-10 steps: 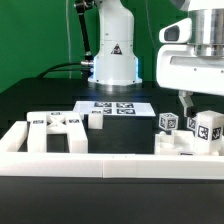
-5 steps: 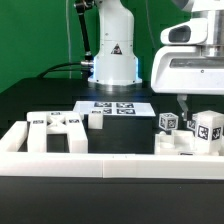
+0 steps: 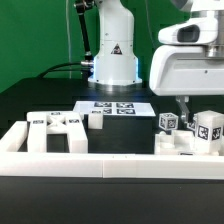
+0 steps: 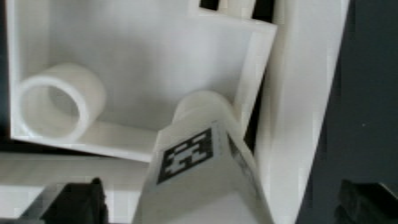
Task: Assemble chair
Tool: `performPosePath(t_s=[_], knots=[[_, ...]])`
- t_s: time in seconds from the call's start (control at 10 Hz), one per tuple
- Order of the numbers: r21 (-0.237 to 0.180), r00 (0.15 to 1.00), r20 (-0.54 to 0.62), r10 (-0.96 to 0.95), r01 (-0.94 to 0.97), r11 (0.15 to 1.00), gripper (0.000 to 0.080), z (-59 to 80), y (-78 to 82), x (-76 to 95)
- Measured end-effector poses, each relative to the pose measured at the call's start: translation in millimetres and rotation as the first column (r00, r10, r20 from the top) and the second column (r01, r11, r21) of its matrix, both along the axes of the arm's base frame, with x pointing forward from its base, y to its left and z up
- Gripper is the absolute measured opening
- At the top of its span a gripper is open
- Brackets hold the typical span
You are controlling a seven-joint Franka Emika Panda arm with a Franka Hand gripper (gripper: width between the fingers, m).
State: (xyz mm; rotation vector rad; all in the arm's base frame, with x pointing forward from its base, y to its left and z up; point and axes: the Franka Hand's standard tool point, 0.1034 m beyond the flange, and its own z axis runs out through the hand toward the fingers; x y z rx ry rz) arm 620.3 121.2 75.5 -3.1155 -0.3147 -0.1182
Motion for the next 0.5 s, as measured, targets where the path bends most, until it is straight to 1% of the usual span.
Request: performPosePath(t_s=[0.2, 0.3, 0.4, 0.5], knots=[[-0.021, 0.989, 0.003, 0.148, -0.148, 0.989, 0.0649, 0.6, -4.8, 1.7], [-0.029, 0.985, 0.003, 0.173, -0.173, 0.985, 0.0649, 0.2, -5.9, 1.8], [-0.029, 0.986, 0.002, 0.169, -0.169, 0.985, 0.0522, -0.5, -7.6, 1.6], [-0.029, 0.986, 0.002, 0.169, -0.169, 0.985, 0.0522, -0.5, -7.6, 1.7]])
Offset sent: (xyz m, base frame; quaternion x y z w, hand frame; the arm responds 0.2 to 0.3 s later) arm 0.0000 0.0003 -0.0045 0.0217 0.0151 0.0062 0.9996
